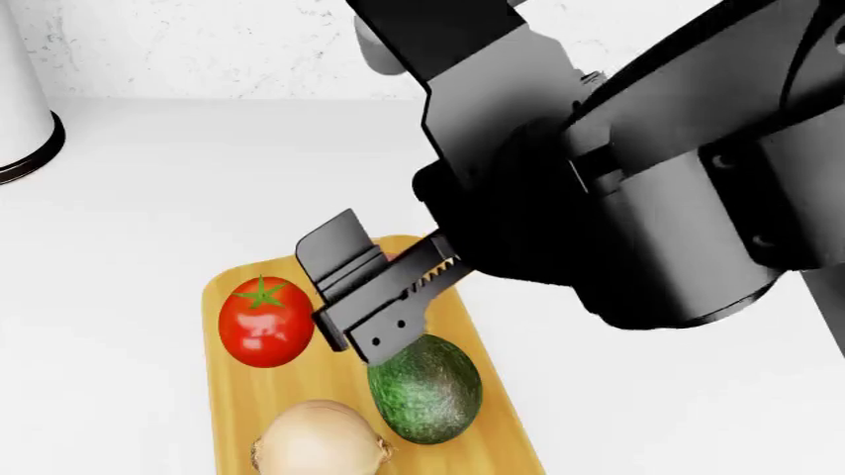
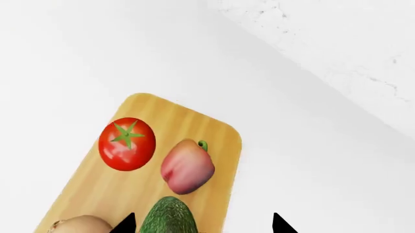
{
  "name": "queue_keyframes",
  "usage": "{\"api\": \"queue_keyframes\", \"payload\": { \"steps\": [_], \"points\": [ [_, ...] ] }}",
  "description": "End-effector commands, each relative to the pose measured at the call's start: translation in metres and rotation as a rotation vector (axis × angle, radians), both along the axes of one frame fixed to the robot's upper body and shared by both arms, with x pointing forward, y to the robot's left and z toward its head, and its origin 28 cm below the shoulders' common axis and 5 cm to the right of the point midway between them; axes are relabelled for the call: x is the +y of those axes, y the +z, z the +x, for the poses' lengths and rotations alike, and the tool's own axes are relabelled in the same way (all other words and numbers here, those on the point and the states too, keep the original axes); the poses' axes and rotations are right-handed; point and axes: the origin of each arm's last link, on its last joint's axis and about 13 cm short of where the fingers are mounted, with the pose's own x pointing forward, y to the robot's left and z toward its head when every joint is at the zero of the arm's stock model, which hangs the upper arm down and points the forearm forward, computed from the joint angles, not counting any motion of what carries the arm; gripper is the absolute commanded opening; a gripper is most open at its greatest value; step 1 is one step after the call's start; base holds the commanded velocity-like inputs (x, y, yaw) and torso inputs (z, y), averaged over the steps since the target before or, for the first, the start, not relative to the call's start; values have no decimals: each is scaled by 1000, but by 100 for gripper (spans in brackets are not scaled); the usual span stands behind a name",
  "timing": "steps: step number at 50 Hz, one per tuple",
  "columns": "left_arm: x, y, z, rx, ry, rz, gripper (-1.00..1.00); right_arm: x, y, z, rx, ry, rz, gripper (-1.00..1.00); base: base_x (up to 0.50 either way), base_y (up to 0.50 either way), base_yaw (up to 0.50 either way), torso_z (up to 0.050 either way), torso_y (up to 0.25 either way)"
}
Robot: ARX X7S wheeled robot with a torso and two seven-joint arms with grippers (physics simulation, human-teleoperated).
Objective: Place the avocado, onion, tomato and bell pepper on the cutting board.
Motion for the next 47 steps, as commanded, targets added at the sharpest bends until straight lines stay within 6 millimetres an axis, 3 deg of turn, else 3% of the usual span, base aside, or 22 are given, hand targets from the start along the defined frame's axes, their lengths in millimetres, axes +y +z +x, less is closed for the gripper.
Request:
{"api": "queue_keyframes", "payload": {
  "steps": [1,12,16,29,42,47],
  "points": [
    [-1,1,-1,-3,-6,5,100,-2,13,-33,-240,-19,-39,100,0,0,0,0,0],
    [-1,-1,-1,5,-10,11,100,-5,-1,-69,-489,-67,-70,100,0,0,0,0,0],
    [-1,0,-1,-2,-15,11,100,-8,-5,-82,-560,-130,25,100,0,0,0,0,0],
    [-1,-4,0,-4,-13,25,100,-10,-10,-116,-851,-265,98,100,0,0,0,0,0],
    [-4,-6,0,-23,-17,18,100,-14,-11,-138,-1125,-275,272,100,0,0,0,0,0],
    [-5,-14,6,-38,-20,-27,100,-19,-34,-138,-1202,-255,281,100,0,0,0,0,0]
  ]
}}
